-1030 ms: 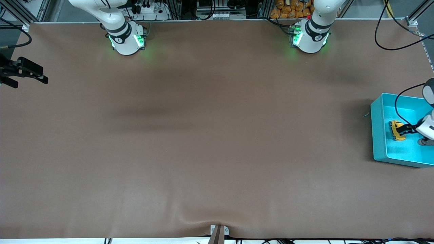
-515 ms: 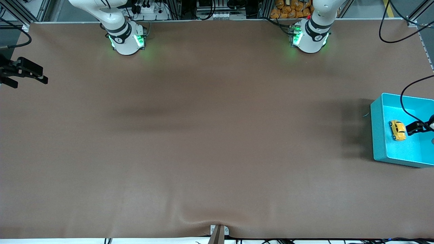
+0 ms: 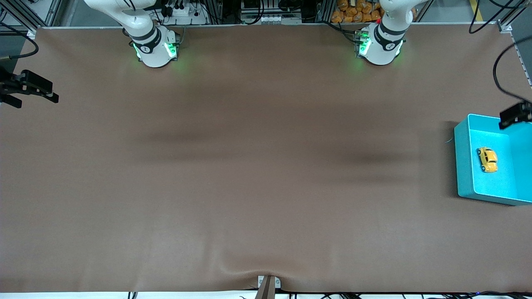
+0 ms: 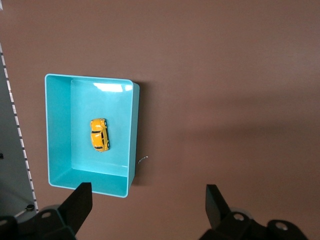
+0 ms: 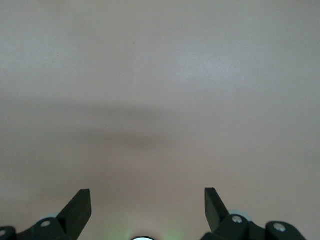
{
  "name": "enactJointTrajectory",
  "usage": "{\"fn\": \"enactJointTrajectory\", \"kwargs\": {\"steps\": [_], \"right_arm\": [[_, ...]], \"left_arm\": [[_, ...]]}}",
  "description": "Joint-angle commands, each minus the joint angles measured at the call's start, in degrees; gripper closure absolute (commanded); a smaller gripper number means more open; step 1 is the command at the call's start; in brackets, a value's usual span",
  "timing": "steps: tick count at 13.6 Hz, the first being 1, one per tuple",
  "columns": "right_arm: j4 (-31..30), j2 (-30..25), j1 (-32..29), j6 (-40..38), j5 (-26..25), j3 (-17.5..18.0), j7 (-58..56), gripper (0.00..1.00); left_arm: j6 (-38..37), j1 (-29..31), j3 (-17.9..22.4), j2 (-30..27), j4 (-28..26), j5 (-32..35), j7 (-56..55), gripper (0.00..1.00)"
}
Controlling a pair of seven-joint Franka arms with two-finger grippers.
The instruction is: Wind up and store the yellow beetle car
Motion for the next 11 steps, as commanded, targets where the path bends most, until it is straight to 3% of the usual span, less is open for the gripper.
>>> {"fn": "enactJointTrajectory", "kwargs": {"steps": [1,6,11], "right_arm": [[0.09,-0.28,0.45,-0.10,-0.29,-0.26,0.71,0.00],[0.09,-0.28,0.45,-0.02,-0.38,-0.26,0.53,0.00],[0.18,-0.89,0.37,-0.45,-0.29,-0.34,0.36,0.00]], "left_arm": [[-3.85,-5.98,3.89,-2.19,0.94,-2.13,-0.82,0.00],[-5.44,-13.81,4.51,-4.84,1.03,-3.19,-9.26,0.00],[-5.44,-15.58,4.25,-5.63,0.42,-6.87,-9.00,0.00]]}}
